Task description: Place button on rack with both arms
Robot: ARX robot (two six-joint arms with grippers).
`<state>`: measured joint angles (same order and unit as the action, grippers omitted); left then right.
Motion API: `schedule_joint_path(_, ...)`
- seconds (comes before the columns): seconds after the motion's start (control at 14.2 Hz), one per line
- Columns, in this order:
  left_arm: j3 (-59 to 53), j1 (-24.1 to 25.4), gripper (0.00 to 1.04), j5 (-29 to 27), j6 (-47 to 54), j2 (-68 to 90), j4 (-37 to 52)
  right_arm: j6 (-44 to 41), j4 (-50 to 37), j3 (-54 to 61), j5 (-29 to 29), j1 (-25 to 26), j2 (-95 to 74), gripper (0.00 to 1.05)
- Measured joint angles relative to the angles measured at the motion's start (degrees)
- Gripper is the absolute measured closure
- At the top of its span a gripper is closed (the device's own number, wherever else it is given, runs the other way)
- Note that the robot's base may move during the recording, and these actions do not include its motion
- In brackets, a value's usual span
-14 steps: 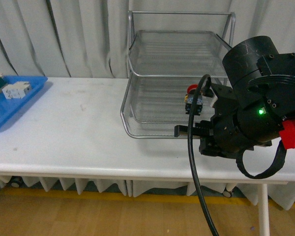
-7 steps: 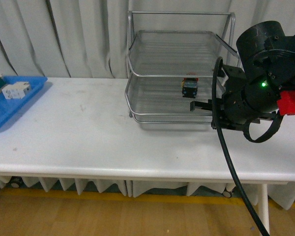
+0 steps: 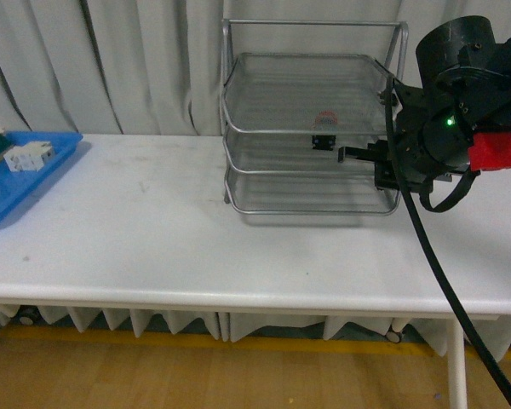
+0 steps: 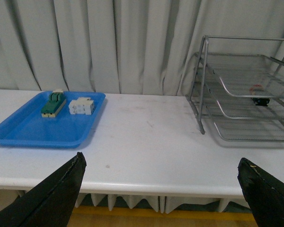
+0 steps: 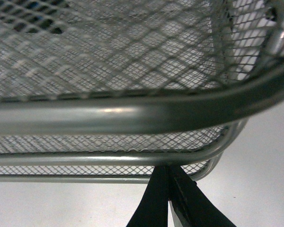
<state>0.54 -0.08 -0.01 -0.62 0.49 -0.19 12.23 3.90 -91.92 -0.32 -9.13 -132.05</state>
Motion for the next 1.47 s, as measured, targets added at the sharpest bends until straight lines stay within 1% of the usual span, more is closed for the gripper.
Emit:
schedule_joint_path(0.14,0.0,0.0,0.07,0.0,0.0,0.0,0.0,0.63,-1.79,1.07,0.68,0.63,-0.24,1.03)
schedule_joint_path(0.28,0.0,0.0,0.07,0.0,0.0,0.0,0.0,2.4,-3.89,5.6,0.33,0.63,1.64,1.03)
schedule_joint_path(0.42,0.0,0.0,0.07,0.0,0.0,0.0,0.0,3.52,-7.26,13.09,-2.82,0.63,6.93,1.03)
schedule_joint_path(0.7,0.0,0.0,0.07,0.02,0.0,0.0,0.0,4.59,-17.18,33.77,-10.75,1.53,29.4,1.03)
schedule_joint_path(0.84,0.0,0.0,0.07,0.0,0.0,0.0,0.0,5.35,-16.04,42.95,-13.68,4.63,41.66,1.03)
schedule_joint_path(0.91,0.0,0.0,0.07,0.0,0.0,0.0,0.0,5.55,-14.58,45.7,-14.95,6.4,47.5,1.03)
schedule_joint_path(1.05,0.0,0.0,0.07,0.0,0.0,0.0,0.0,5.51,-12.48,47.65,-18.25,9.33,59.04,1.03)
schedule_joint_path(1.12,0.0,0.0,0.07,0.0,0.0,0.0,0.0,2.54,-22.47,51.93,-13.88,9.38,64.24,1.03)
schedule_joint_path(1.19,0.0,0.0,0.07,0.0,0.0,0.0,0.0,-2.69,-31.28,58.82,-5.16,9.14,70.16,1.03)
schedule_joint_path(1.26,0.0,0.0,0.07,0.0,0.0,0.0,0.0,-7.37,-32.02,65.26,-0.72,9.14,76.3,1.03)
schedule_joint_path(1.4,0.0,0.0,0.07,0.0,0.0,0.0,0.0,-10.69,-26.25,75.1,0.28,9.14,89.77,1.03)
schedule_joint_path(1.47,0.0,0.0,0.07,0.0,0.0,0.0,0.0,-11.19,-26.43,77.92,0.28,9.14,94.79,1.03)
